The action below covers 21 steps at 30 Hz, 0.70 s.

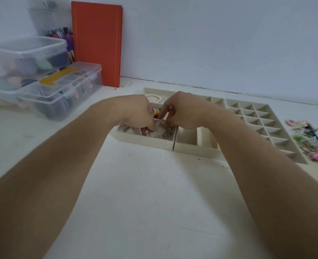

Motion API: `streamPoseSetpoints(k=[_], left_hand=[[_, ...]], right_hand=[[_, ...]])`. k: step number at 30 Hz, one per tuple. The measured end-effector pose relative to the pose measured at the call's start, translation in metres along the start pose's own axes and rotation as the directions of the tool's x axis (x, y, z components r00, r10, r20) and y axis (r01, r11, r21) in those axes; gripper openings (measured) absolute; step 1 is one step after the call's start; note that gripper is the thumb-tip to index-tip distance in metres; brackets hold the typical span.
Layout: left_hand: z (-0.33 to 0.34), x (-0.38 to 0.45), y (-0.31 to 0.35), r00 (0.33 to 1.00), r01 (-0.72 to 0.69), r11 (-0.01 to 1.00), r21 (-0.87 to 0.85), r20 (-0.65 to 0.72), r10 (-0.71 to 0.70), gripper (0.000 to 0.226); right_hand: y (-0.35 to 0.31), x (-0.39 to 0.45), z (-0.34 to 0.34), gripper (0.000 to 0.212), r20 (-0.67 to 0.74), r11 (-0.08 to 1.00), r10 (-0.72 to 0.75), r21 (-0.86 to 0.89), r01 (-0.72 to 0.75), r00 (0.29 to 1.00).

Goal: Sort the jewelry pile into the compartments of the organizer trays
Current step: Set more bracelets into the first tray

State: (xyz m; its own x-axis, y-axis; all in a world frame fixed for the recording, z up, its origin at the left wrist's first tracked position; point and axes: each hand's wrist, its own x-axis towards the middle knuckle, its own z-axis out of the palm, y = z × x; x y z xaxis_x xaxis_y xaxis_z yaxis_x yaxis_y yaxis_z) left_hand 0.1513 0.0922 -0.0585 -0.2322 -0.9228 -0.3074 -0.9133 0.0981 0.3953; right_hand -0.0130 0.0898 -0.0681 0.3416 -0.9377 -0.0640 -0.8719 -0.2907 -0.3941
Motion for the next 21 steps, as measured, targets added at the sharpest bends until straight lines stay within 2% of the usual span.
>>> streamPoseSetpoints(k=[5, 9, 13, 15, 21], left_hand=[[0.000, -0.003, 0.003, 1.000, 0.007, 0.999, 0.053, -0.013, -0.006, 0.025], [-0.002, -0.002, 0.001, 1.000, -0.017, 0.999, 0.037, -0.022, 0.018, 0.017], [-0.003, -0.002, -0.002, 1.000, -0.027, 1.000, 0.003, 0.008, 0.027, 0.010], [-0.004, -0.002, -0.003, 1.000, -0.021, 1.000, 0.004, 0.013, 0.021, 0.008], [-0.004, 0.001, -0.004, 0.999, -0.033, 0.999, 0.034, 0.017, 0.033, 0.016]], right_hand=[[0.000, 0.000, -0.001, 0.006, 0.027, 1.000, 0.002, -0.023, -0.001, 1.000], [-0.001, 0.000, -0.001, 0.004, 0.030, 0.997, 0.013, -0.078, -0.010, 0.999], [-0.003, 0.001, 0.002, 0.026, -0.063, 0.989, 0.012, -0.147, -0.021, 0.998], [-0.004, 0.000, 0.001, 0.030, -0.083, 0.987, 0.002, -0.158, -0.015, 0.997], [-0.014, -0.006, 0.001, 0.029, 0.135, 0.981, -0.095, -0.155, 0.116, 0.986]])
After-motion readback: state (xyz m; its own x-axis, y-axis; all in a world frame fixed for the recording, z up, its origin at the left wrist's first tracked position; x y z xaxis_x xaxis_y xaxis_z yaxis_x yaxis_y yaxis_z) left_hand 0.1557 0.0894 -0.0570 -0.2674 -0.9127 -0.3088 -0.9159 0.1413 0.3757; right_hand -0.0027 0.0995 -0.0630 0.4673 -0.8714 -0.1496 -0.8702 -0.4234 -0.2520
